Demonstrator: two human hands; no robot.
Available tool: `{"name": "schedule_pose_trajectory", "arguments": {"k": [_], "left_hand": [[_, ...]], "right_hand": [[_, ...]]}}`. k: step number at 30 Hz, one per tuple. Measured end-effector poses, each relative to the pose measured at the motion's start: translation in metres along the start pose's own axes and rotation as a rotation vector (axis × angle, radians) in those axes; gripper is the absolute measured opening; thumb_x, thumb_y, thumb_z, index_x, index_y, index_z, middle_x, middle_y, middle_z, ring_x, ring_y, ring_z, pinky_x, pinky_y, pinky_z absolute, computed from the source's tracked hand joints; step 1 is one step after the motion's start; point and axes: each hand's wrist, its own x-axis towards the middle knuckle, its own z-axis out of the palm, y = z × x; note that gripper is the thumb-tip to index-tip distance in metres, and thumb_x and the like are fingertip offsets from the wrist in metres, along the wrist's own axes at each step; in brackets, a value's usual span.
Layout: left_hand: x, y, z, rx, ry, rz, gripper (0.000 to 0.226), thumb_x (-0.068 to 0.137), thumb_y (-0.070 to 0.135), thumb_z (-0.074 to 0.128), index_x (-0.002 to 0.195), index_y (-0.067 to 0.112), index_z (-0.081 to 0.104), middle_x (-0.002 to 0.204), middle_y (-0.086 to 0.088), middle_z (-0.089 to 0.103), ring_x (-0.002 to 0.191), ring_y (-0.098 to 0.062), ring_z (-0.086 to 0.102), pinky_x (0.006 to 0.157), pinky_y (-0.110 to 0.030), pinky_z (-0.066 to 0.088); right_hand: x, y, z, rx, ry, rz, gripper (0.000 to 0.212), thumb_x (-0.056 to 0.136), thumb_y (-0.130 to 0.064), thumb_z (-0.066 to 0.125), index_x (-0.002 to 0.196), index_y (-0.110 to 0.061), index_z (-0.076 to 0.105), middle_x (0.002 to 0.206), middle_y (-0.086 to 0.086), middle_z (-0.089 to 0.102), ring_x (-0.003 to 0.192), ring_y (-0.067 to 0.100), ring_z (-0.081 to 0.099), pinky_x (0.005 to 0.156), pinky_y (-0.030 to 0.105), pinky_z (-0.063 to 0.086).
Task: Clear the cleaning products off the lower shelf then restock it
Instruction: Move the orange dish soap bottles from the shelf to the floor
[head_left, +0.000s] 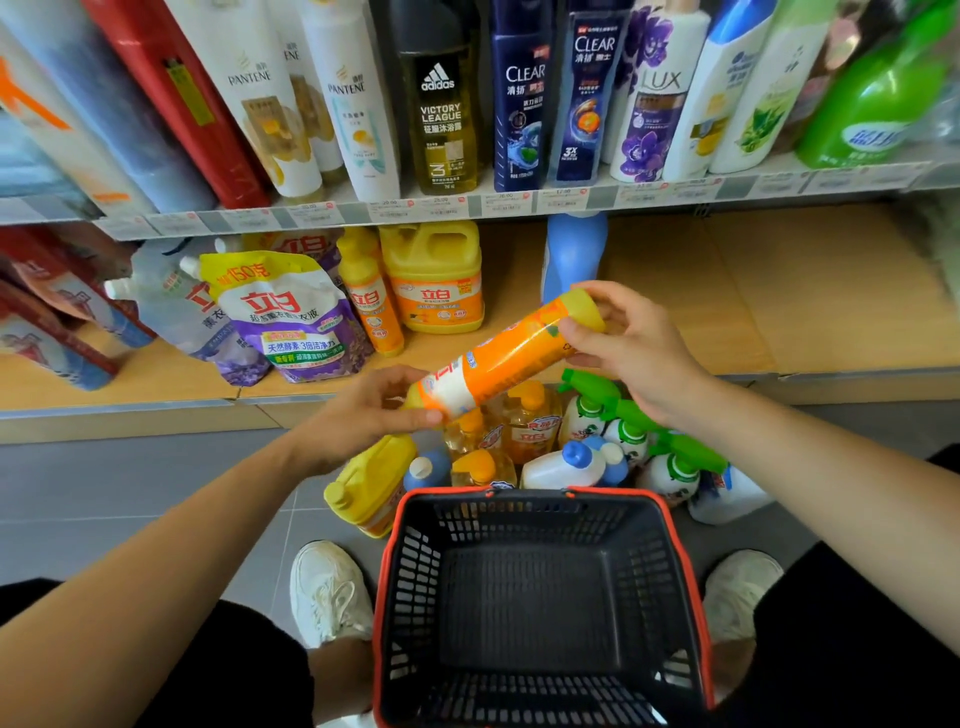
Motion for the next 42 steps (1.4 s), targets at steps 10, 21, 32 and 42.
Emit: {"name": "schedule_pose_trajectory", "arguments": {"k": [10, 21, 32, 42], "left_hand": [[-0.003, 0.017, -0.027, -0.366, 0.351, 0.141, 0.048, 0.068, 0.012, 0.081, 0.114, 0.013, 0.068, 0.108, -0.006, 0.076, 0.105, -0.026, 0.073, 0.077, -0.031, 0.061], [0.006, 0.019, -0.049, 0.475, 0.642, 0.28, 0.039, 0.066, 0.041, 0.088, 0.098, 0.022, 0.075, 0.093, 0.004, 0.075, 0.085, -0.015, 0.069, 0.076, -0.04, 0.058], [0.061, -0.071, -0.028, 0.717, 0.432, 0.061, 0.062, 0.064, 0.053, 0.088, 0.117, 0.028, 0.068, 0.113, 0.006, 0.066, 0.089, -0.013, 0.064, 0.067, -0.025, 0.048], [0.092, -0.127, -0.001, 0.893, 0.382, -0.119, 0.058, 0.068, 0.066, 0.077, 0.118, 0.042, 0.059, 0.122, 0.012, 0.066, 0.109, -0.021, 0.065, 0.079, -0.035, 0.049]], "right_hand": [[0.009, 0.05, 0.023, -0.322, -0.278, 0.152, 0.045, 0.086, -0.009, 0.077, 0.127, -0.016, 0.058, 0.109, 0.002, 0.074, 0.096, 0.014, 0.072, 0.077, 0.03, 0.06], [0.044, 0.106, 0.069, -1.082, -0.618, -0.068, 0.069, 0.092, -0.041, 0.067, 0.153, -0.027, 0.038, 0.158, -0.001, 0.04, 0.142, 0.025, 0.038, 0.115, 0.041, 0.036], [0.042, 0.153, 0.069, -1.228, -0.763, -0.084, 0.079, 0.097, -0.058, 0.049, 0.159, -0.039, 0.003, 0.167, -0.018, -0.012, 0.146, 0.033, 0.028, 0.115, 0.045, 0.029], [0.044, 0.157, 0.067, -1.097, -0.7, -0.08, 0.079, 0.094, -0.05, 0.061, 0.158, -0.041, 0.016, 0.167, -0.021, -0.001, 0.147, 0.029, 0.026, 0.116, 0.046, 0.031]]}}
